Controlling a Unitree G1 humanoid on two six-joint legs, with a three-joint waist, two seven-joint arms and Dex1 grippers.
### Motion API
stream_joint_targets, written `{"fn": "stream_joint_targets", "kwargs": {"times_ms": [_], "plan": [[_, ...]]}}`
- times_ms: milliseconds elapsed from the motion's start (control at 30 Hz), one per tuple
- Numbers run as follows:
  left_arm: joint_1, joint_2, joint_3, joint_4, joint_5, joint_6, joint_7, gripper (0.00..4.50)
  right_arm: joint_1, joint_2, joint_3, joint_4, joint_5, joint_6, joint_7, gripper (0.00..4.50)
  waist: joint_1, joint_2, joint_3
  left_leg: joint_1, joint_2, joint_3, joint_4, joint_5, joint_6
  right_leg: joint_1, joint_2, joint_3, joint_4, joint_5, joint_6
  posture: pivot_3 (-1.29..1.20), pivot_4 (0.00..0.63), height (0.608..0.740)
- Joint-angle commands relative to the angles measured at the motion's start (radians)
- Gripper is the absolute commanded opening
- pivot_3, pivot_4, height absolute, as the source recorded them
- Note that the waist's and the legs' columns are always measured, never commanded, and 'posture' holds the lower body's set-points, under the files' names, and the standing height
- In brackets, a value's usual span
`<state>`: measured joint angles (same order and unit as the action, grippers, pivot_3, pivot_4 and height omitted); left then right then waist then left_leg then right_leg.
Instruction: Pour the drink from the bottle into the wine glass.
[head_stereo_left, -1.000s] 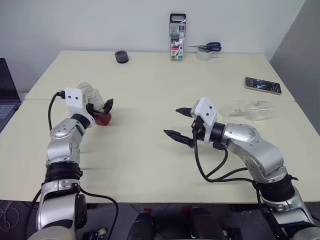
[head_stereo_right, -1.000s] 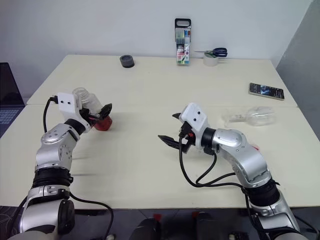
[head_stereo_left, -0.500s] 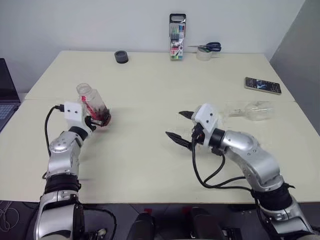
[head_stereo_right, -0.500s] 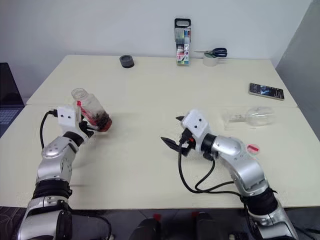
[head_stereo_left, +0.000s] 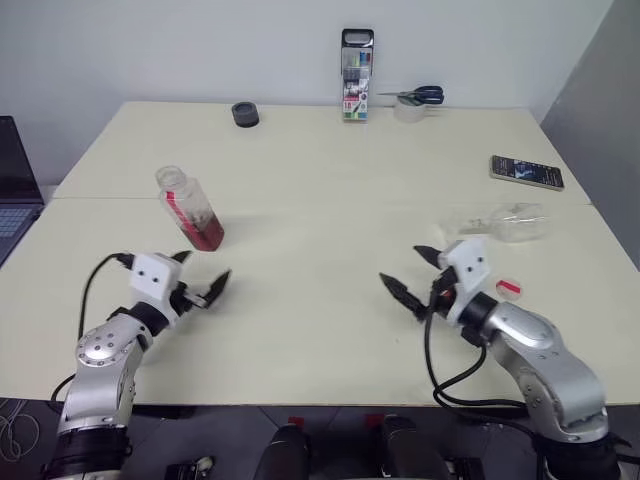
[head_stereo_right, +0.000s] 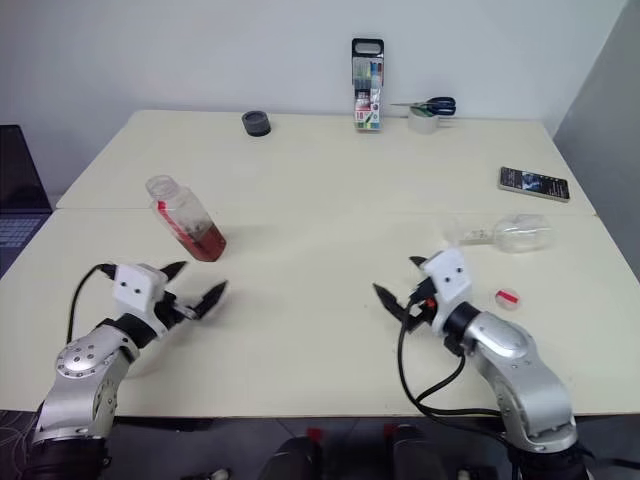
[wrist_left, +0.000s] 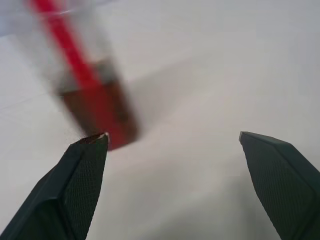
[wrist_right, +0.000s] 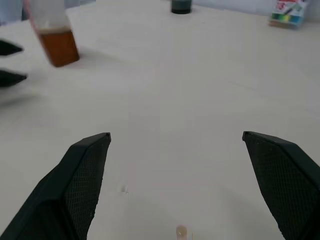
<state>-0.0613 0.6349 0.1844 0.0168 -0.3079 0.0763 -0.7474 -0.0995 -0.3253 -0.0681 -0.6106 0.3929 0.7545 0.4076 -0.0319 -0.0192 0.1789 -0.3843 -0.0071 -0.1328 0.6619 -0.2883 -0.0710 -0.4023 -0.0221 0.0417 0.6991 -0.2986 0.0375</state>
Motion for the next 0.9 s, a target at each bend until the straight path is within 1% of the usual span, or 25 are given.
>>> {"fn": "stream_joint_targets", "kwargs": {"times_ms": [33,100,133,200,300,433,633,767,900], "plan": [[-0.064,0.046,-0.037,-0.053,-0.051,0.052,-0.124,4.46,0.000,0.058,-0.118,-0.053,0.094,0.103,-0.103,4.50,0.001,0.001,0.000,0.001,0.000,0.000,0.000,0.000,0.000,0.001,0.000,0.000,0.000,0.000,0.000,0.00,0.150,0.740],[-0.139,0.055,-0.065,-0.031,-0.060,0.074,-0.176,4.46,-0.010,0.103,-0.181,-0.028,0.134,0.138,-0.158,4.50,0.001,0.001,0.000,0.002,0.000,0.000,0.000,0.000,0.000,0.002,0.002,0.000,0.000,0.000,0.000,0.00,0.150,0.740],[-0.187,0.057,-0.088,-0.019,-0.065,0.084,-0.214,4.46,-0.034,0.147,-0.236,0.000,0.178,0.173,-0.206,4.50,0.001,0.001,0.000,0.003,0.000,0.000,0.000,0.000,0.000,0.002,0.002,-0.001,0.000,0.000,0.000,0.00,0.150,0.740],[-0.276,0.060,-0.135,-0.002,-0.072,0.094,-0.299,4.46,-0.107,0.239,-0.355,0.069,0.304,0.225,-0.303,4.50,-0.001,0.001,0.000,0.003,0.000,0.000,0.000,0.000,0.000,0.003,0.002,-0.001,0.000,0.000,0.000,0.00,0.150,0.740],[-0.362,0.061,-0.184,0.011,-0.087,0.097,-0.420,4.46,-0.213,0.297,-0.463,0.148,0.379,0.234,-0.424,4.50,-0.013,0.002,0.001,0.005,0.000,0.003,-0.001,0.000,0.000,0.003,0.002,0.002,0.000,0.000,0.000,0.00,0.150,0.740],[-0.445,0.061,-0.231,0.065,-0.086,0.073,-0.551,4.46,-0.330,0.299,-0.559,0.273,0.442,0.222,-0.543,4.50,-0.025,0.003,0.001,0.002,0.000,0.004,-0.003,0.000,0.000,0.000,0.002,0.003,0.000,0.000,-0.001,0.00,0.150,0.740],[-0.563,0.016,-0.264,0.160,-0.063,0.039,-0.605,4.46,-0.451,0.287,-0.635,0.452,0.522,0.205,-0.654,4.50,-0.028,0.004,0.002,0.002,0.000,0.004,-0.002,0.000,0.001,-0.001,0.002,0.003,0.001,0.000,-0.001,0.00,0.150,0.740],[-0.612,-0.016,-0.277,0.184,-0.066,0.048,-0.626,4.46,-0.507,0.273,-0.649,0.566,0.545,0.170,-0.678,4.50,-0.032,0.005,0.002,0.002,0.000,0.005,-0.002,0.000,0.001,-0.002,0.002,0.003,0.002,0.000,-0.001,0.00,0.150,0.740],[-0.644,-0.038,-0.280,0.223,-0.065,0.055,-0.634,4.46,-0.549,0.245,-0.648,0.673,0.537,0.112,-0.662,4.50,-0.035,0.005,0.002,0.001,0.000,0.005,-0.002,0.000,0.001,-0.002,0.002,0.004,0.002,0.000,-0.001,0.00,0.150,0.740]]}}
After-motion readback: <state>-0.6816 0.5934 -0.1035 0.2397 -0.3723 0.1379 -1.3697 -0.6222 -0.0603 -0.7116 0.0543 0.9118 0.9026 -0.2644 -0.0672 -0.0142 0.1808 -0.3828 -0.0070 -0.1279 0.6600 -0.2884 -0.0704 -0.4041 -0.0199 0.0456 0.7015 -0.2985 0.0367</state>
